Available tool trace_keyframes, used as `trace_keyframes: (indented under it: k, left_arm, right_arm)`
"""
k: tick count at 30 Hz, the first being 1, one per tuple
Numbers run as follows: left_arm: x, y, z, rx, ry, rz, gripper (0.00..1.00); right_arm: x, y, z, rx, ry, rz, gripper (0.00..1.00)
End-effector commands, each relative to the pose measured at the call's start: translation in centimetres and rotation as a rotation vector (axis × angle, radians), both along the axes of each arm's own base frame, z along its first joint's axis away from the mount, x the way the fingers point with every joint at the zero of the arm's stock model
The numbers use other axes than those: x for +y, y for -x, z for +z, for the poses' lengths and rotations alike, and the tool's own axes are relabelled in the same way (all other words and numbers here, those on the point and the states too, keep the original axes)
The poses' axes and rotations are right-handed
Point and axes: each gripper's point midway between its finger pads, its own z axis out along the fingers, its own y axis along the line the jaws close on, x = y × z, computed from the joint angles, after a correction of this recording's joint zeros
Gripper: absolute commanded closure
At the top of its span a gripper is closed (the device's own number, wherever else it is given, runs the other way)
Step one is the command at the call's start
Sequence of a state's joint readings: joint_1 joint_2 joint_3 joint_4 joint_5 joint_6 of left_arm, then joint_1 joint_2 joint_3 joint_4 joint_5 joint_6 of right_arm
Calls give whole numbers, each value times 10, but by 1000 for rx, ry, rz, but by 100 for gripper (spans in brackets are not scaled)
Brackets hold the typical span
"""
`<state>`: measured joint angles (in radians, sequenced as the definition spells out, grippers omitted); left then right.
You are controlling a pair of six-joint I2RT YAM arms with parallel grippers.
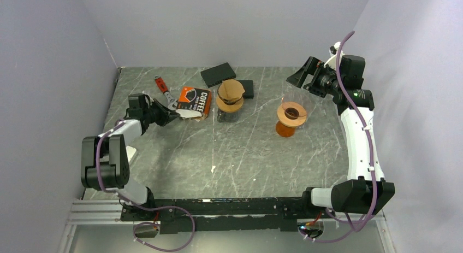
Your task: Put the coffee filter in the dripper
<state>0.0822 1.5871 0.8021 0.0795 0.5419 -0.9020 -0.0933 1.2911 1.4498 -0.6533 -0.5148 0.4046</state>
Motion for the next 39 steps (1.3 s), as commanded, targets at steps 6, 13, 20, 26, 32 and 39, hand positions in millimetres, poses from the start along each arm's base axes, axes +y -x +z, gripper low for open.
trace_keyframes:
  k: [6, 13, 20, 26, 32, 39]
  left_arm:
    - [3, 30, 46, -69, -71, -27, 100]
    - [17, 44, 114, -216, -251, -27, 100]
    - [5, 33, 183, -414, -303, -121, 100]
    - [-10, 19, 235, -598, -311, -191, 100]
    - [-59, 13, 282, -807, -354, -345, 100]
    - [-140, 25, 304, -1031, -495, -649, 100]
  right_arm:
    - [2, -7, 24, -82, -11, 4, 0]
    - [3, -9, 26, -90, -14, 5, 0]
    - [3, -12, 39, -117, -11, 9, 0]
    - [6, -6, 51, -159, -15, 24, 0]
    - [11, 2, 60, -200, -28, 54, 0]
    - [18, 5, 64, -214, -42, 102, 0]
